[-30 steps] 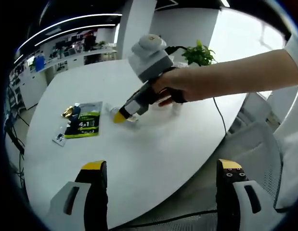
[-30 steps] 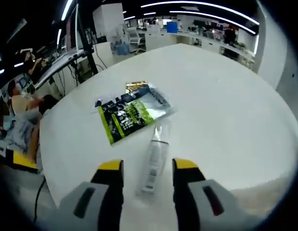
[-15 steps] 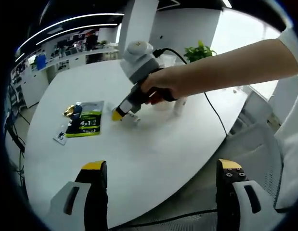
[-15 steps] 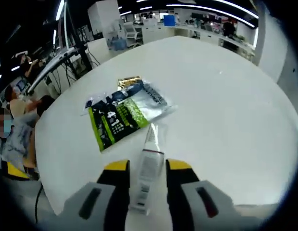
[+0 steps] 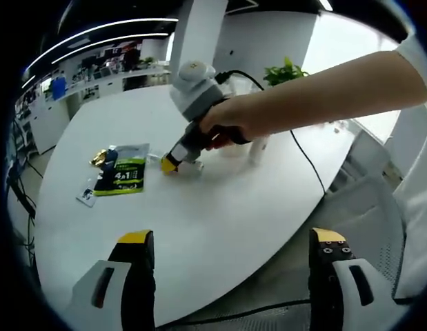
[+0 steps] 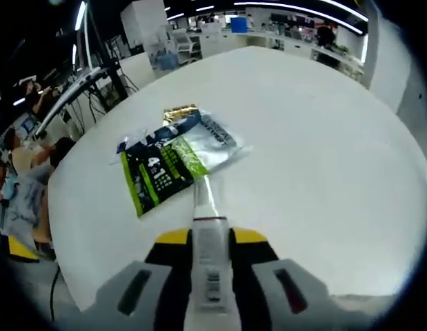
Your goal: Arrange the skincare products in the storage area until every visible bottle or jar stands upright without overlapping.
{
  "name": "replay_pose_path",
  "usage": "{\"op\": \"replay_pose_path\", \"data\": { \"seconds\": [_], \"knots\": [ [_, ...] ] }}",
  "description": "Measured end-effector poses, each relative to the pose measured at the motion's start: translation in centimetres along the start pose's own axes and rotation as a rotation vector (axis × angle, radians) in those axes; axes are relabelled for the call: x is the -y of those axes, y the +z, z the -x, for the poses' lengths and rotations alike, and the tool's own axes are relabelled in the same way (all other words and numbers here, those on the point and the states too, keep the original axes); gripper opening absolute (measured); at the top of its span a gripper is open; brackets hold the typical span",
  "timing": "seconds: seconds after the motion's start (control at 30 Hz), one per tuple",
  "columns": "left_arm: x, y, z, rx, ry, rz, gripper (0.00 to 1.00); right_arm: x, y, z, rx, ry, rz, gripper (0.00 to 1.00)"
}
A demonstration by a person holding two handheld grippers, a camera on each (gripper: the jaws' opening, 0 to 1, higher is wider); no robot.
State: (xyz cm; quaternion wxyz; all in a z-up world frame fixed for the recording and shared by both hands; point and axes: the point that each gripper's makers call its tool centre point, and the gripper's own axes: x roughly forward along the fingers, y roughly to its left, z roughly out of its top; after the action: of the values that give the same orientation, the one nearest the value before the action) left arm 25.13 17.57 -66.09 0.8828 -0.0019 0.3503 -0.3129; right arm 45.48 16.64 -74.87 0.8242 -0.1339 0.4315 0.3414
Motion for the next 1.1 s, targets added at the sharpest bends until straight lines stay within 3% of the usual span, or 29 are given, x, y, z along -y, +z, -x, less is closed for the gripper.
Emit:
{"op": "replay_pose_path", "data": {
  "seconds": [0.4, 0.77, 1.1],
  "knots": [
    [0.0, 0.0, 0.0, 0.002, -0.003, 0.004, 0.9, -0.6, -0.5, 1.0, 0.006, -0.024, 0.014, 0.2],
    [0.0, 0.2, 0.0, 0.008, -0.005, 0.009, 0.9, -0.9, -0.6, 2.2, 0.045, 0.021, 0.014, 0.19],
    [0.1, 0.4, 0.0, 0.019, -0.015, 0.016, 0.9, -2.1, 0.0, 4.6, 0.155, 0.076, -0.076, 0.19]
  ]
}}
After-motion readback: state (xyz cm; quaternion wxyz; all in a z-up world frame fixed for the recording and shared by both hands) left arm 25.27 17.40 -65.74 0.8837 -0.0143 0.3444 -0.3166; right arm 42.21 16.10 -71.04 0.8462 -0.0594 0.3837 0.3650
